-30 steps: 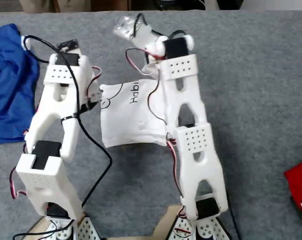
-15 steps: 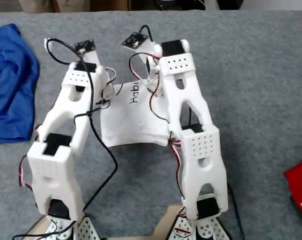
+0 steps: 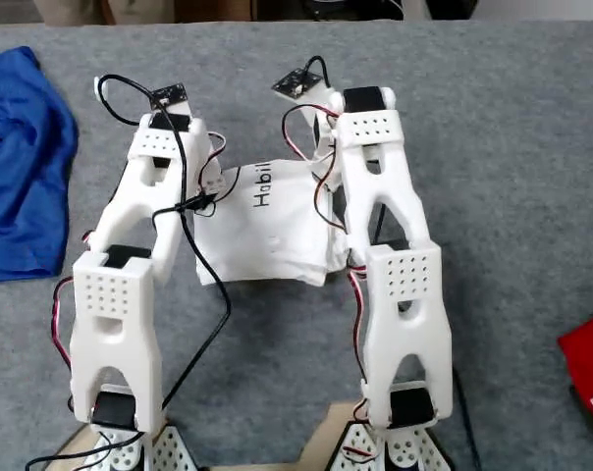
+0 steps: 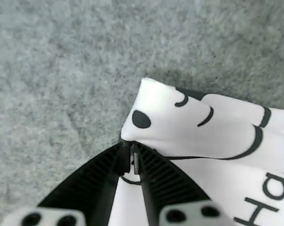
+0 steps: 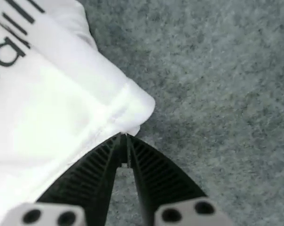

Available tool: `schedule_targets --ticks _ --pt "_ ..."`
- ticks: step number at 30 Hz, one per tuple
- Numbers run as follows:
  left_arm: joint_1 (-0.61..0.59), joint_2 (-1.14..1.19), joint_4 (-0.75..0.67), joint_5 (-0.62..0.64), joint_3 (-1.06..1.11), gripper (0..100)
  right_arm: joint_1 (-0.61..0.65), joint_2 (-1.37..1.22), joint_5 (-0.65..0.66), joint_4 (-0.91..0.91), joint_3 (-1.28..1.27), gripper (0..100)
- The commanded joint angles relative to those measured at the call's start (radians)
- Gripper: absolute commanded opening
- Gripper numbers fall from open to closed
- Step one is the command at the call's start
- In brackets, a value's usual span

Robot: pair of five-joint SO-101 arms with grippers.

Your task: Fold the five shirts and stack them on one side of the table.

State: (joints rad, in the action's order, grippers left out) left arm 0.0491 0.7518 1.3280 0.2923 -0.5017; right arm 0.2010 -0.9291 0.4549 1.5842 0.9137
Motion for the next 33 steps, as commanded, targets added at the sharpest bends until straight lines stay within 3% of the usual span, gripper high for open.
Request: schedule_targets --ticks 1,7,11,15,22,33 --pt "-0.048 0.028 0.061 0.006 -0.106 4 0.013 0.008 -0.002 0.005 0.114 0.5" --pt "-0.049 0.031 0.242 -0.012 -0.276 4 0.031 0.007 -0.081 0.209 0.398 0.5" --pt "-0.046 0.031 0.339 0.006 -0.371 4 -0.016 0.101 -0.132 0.206 0.357 0.5" --pt "-0.046 0.031 0.387 0.006 -0.394 4 -0.016 0.294 -0.135 0.206 0.107 0.5" --pt "-0.083 -0.008 0.428 -0.055 -0.39 4 0.033 0.796 -0.132 0.201 -0.598 0.5" --pt "-0.138 -0.453 0.431 -0.39 -0.124 4 0.077 1.307 -0.153 0.183 -1.198 0.5"
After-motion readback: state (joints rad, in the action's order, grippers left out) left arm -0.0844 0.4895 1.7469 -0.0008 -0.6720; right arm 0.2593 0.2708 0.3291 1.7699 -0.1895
